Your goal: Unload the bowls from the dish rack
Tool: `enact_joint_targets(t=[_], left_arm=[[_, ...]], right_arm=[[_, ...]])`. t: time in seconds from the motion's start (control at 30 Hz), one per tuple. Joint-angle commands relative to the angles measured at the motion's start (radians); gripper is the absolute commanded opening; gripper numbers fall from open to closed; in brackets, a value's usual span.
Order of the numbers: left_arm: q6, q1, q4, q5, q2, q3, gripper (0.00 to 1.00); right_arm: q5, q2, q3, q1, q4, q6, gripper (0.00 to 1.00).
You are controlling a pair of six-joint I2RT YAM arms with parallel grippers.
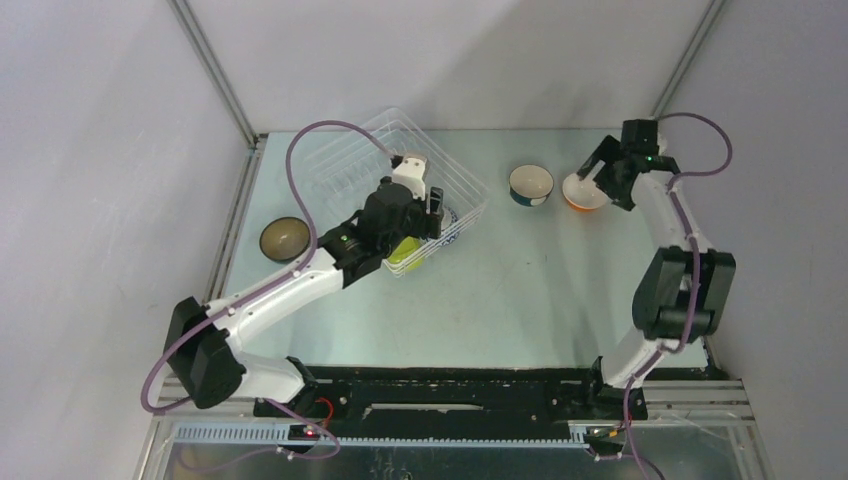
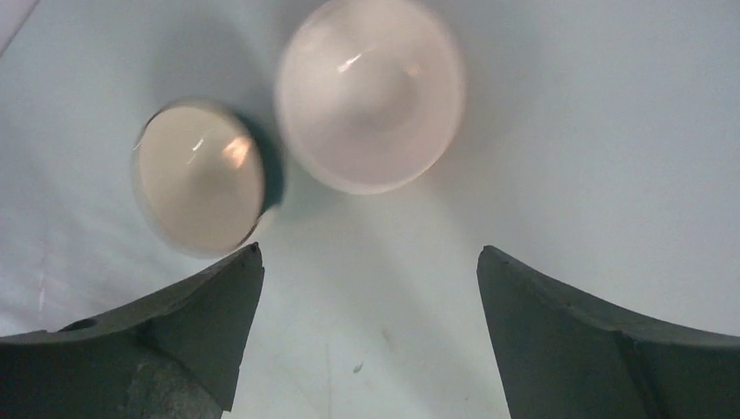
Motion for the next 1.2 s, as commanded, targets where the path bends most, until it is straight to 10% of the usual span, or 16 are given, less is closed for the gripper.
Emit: enact_joint_targets(t=[0.0, 0.5, 1.17], left_arm=[[0.041, 0.004, -0.039, -0.07, 0.032, 0.058, 0.78], [0.009, 0.13, -0.337, -0.216, 0.218, 0.272, 1.0], [0.131, 0.158, -0.401, 0.005, 0.564, 0.573, 0.99]], right_arm=[[0.01, -0.165, -0.127, 0.157, 0.115, -0.04, 1.0], [0.089, -0.541, -0.363, 0.603, 0.266, -0.068, 1.0], [0.053, -0.687, -0.531, 0.67, 0.383, -0.122, 0.97]])
